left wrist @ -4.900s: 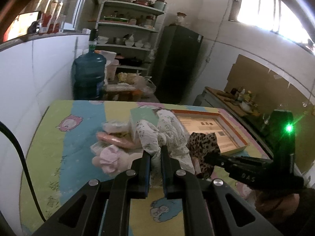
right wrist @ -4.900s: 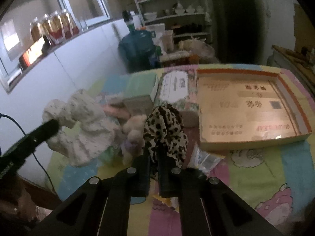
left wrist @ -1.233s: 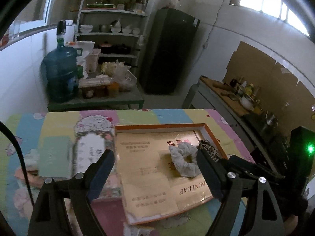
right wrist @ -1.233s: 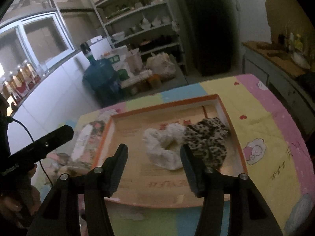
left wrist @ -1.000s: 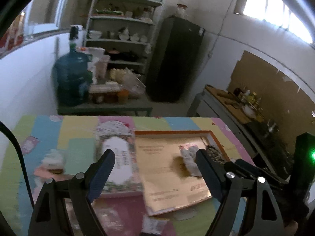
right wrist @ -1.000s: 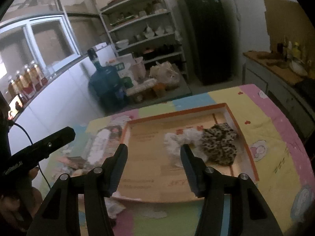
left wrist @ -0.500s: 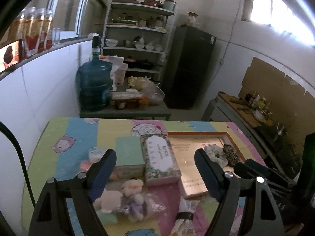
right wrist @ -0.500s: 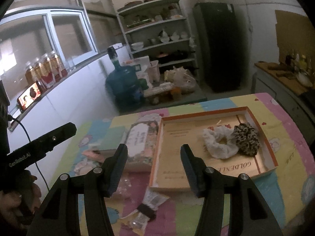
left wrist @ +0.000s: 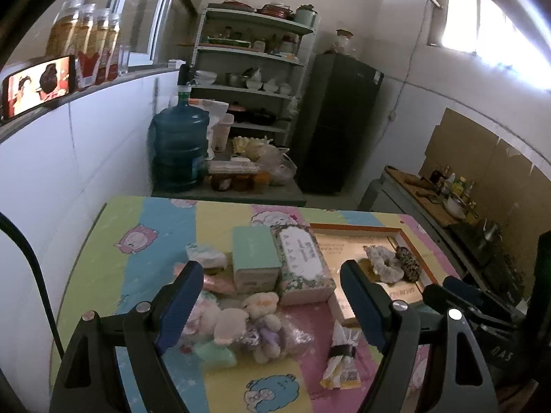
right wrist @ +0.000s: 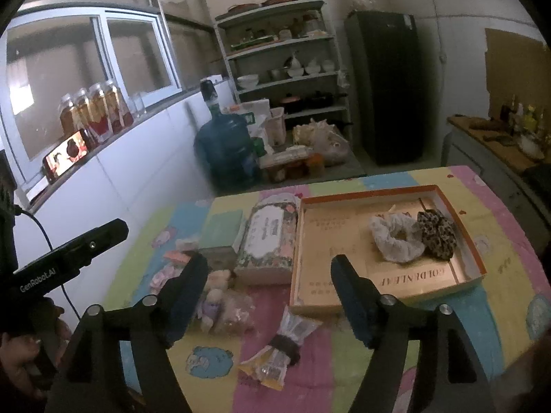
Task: Organize soft objects
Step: 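Move the left tool to the pink-bowed plush bunny while the right tool approaches the snack bag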
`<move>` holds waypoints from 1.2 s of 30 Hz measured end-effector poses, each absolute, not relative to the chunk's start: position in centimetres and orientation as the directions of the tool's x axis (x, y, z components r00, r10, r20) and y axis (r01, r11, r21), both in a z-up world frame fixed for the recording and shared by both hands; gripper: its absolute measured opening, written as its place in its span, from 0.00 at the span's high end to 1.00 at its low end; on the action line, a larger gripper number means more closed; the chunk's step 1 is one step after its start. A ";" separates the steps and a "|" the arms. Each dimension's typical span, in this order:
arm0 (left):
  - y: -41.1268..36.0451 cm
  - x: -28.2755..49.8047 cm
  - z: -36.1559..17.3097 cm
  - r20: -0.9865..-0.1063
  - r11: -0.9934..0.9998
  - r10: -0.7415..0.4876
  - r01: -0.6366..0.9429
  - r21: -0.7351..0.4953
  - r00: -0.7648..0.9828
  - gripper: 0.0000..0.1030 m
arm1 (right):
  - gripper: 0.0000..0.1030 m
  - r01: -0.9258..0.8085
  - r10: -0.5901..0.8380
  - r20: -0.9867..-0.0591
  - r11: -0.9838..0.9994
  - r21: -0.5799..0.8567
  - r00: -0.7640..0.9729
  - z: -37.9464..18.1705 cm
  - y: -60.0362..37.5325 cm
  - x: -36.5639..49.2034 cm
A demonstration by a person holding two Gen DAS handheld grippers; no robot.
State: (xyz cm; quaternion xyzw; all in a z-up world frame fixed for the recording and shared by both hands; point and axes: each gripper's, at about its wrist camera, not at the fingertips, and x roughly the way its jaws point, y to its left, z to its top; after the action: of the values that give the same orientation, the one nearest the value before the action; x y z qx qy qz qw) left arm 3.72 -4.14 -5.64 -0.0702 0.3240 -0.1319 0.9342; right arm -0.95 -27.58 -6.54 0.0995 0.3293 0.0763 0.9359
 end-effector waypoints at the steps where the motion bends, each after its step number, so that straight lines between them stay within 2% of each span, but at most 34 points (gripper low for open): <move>1: -3.7 3.5 -5.8 -0.587 0.955 -0.293 0.200 -0.220 0.754 0.21 | 0.26 -0.074 0.203 -0.605 0.970 0.232 0.770 -6.6 -27.4 -1.2; 21: 3.3 1.1 -11.0 -0.648 0.967 -0.238 0.115 -0.226 0.723 0.21 | 0.25 -0.010 0.164 -0.732 0.978 0.209 0.662 -12.1 -24.2 -1.9; 32: 3.3 4.5 -14.2 -0.675 0.955 -0.280 0.123 -0.271 0.682 0.21 | 0.25 -0.064 0.192 -0.748 0.978 0.197 0.636 -12.8 -21.7 -0.8; 36: 3.3 7.0 -16.5 -0.693 0.940 -0.311 0.104 -0.324 0.650 0.21 | 0.25 -0.077 0.186 -0.758 0.981 0.178 0.626 -12.9 -21.3 -0.6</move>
State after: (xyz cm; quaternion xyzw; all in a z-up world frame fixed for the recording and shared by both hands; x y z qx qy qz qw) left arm 7.01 3.31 -16.52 -0.1287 0.4019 -0.1154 0.8992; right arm -0.58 -21.34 -12.87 0.0642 0.4264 0.0731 0.8993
